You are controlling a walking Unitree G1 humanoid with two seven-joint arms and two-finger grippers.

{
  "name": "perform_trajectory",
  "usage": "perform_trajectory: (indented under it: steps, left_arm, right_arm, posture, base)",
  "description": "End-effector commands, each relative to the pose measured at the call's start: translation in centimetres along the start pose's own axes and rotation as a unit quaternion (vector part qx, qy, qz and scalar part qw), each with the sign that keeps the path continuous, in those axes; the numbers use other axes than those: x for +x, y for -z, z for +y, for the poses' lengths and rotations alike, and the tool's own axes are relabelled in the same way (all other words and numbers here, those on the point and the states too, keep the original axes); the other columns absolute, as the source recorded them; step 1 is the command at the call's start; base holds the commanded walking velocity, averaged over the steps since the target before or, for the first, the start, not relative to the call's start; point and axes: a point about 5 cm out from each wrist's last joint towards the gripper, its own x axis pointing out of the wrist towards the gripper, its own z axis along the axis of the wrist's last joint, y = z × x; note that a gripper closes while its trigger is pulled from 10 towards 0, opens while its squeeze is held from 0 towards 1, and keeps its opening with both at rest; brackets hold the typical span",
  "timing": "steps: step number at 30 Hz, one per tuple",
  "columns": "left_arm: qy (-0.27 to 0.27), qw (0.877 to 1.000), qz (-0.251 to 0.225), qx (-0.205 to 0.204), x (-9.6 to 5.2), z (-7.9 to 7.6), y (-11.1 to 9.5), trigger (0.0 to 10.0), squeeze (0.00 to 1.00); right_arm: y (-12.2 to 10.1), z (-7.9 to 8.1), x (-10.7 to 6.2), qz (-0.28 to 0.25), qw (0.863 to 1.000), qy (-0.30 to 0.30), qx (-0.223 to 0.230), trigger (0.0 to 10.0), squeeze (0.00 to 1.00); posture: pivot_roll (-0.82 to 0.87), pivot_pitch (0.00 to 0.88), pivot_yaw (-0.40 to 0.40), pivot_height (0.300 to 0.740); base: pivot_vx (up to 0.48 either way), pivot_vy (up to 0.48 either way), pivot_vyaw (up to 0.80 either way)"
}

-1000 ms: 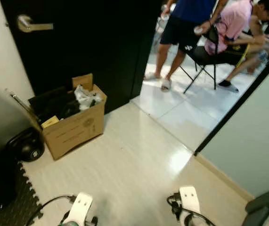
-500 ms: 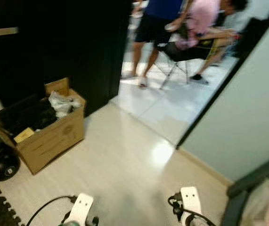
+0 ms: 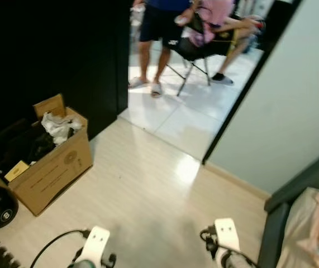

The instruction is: Clean up the room

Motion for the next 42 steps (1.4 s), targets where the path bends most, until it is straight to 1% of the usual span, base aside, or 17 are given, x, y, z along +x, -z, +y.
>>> perform_trajectory:
  steps: [1, 19, 22, 23, 26, 33, 42]
  left_arm:
    - [0.003, 1.0, 0.021, 0.001, -0.28, -0.1, 1.25, 10.0, 0.0]
    - [0.006, 1.0, 0.02, 0.007, -0.3, -0.14, 1.29, 10.0, 0.0]
    - [0.005, 1.0, 0.021, 0.007, -0.31, -0.13, 1.33, 10.0, 0.0]
    - [0.005, 1.0, 0.022, 0.007, -0.32, -0.13, 1.37, 10.0, 0.0]
    - [0.005, 1.0, 0.023, 0.006, -0.34, -0.12, 1.44, 10.0, 0.0]
    - [0.004, 1.0, 0.025, 0.006, -0.37, -0.11, 1.56, 10.0, 0.0]
    - [0.004, 1.0, 0.025, 0.006, -0.33, -0.1, 1.46, 10.0, 0.0]
  right_arm:
    - [0.23, 0.02, -0.05, 0.006, 1.0, 0.0, -0.002, 10.0, 0.0]
    - [0.15, 0.07, -0.03, 0.004, 1.0, -0.003, -0.008, 10.0, 0.0]
    - [0.15, 0.18, -0.01, 0.005, 1.0, -0.006, -0.018, 10.0, 0.0]
    - [0.23, 0.19, -0.02, 0.008, 1.0, -0.004, -0.007, 10.0, 0.0]
    - [0.28, 0.08, -0.03, 0.01, 1.0, 0.0, -0.001, 10.0, 0.0]
    - [0.24, 0.07, -0.02, 0.01, 1.0, -0.002, -0.01, 10.0, 0.0]
    - [0.17, 0.07, 0.02, 0.01, 1.0, -0.001, -0.008, 10.0, 0.0]
  posture:
    - [-0.05, 0.0, -0.023, 0.74]
    - [-0.05, 0.0, -0.023, 0.74]
    - [-0.05, 0.0, -0.023, 0.74]
    - [-0.05, 0.0, -0.023, 0.74]
    - [-0.05, 0.0, -0.023, 0.74]
    - [-0.05, 0.0, -0.023, 0.74]
    - [-0.05, 0.0, -0.021, 0.74]
  base:
    - [0.0, 0.0, 0.0]
    - [0.0, 0.0, -0.04]
    - [0.0, 0.0, 0.0]
    - [0.0, 0.0, -0.8]
    - [0.0, 0.0, -0.8]
    - [0.0, 0.0, -0.8]
    - [0.0, 0.0, -0.8]
